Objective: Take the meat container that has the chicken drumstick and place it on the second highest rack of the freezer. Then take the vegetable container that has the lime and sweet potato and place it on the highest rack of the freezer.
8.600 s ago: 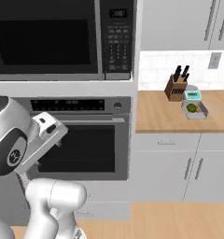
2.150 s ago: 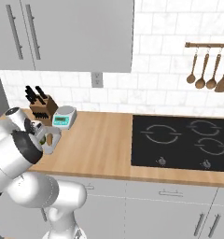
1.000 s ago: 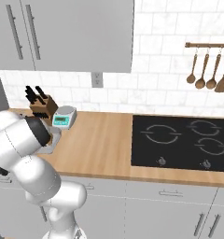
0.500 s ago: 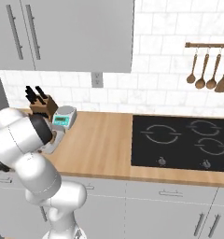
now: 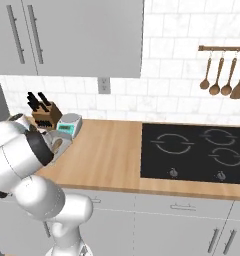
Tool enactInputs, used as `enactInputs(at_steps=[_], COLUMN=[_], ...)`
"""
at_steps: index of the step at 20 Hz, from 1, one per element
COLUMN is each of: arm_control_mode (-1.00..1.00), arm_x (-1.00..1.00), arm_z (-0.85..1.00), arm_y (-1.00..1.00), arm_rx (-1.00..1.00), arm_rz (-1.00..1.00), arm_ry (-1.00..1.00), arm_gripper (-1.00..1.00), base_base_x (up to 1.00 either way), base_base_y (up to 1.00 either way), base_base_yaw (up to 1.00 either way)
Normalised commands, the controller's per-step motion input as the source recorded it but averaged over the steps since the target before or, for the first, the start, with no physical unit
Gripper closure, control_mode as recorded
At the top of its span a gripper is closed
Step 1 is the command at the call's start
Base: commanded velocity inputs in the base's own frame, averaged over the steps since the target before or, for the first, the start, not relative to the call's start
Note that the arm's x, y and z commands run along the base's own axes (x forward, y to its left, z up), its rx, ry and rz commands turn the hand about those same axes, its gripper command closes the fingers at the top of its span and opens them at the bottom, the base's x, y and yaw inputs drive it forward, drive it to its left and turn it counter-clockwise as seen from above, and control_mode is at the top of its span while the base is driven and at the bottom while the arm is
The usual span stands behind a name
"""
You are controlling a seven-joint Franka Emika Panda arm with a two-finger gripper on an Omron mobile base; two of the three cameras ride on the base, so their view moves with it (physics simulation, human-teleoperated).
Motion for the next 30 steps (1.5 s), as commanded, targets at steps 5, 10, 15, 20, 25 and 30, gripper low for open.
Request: enactInputs(at_steps=[5,10,15,20,25,30], arm_control_mode=[-1.00,-1.00,-1.00,-1.00,-1.00,-1.00], arm_x=[-0.30,-0.36,-0.32,-0.45,-0.34,-0.70], arm_z=[0.60,0.54,0.69,0.49,0.44,0.53], arm_y=[-0.57,-0.88,-0.95,-0.90,-0.55,-0.03], arm_rx=[-0.02,-0.01,0.08,0.05,0.00,0.00], arm_rz=[-0.04,-0.01,0.00,0.07,0.19,0.13], arm_ry=[-0.04,-0.08,0.00,0.00,0.01,-0.01], arm_gripper=[1.00,1.00,1.00,1.00,1.00,1.00], base_base_x=[0.00,0.00,0.00,0.00,0.00,0.00], base_base_y=[0.00,0.00,0.00,0.00,0.00,0.00], base_base_yaw=[0.00,0.00,0.00,0.00,0.00,0.00])
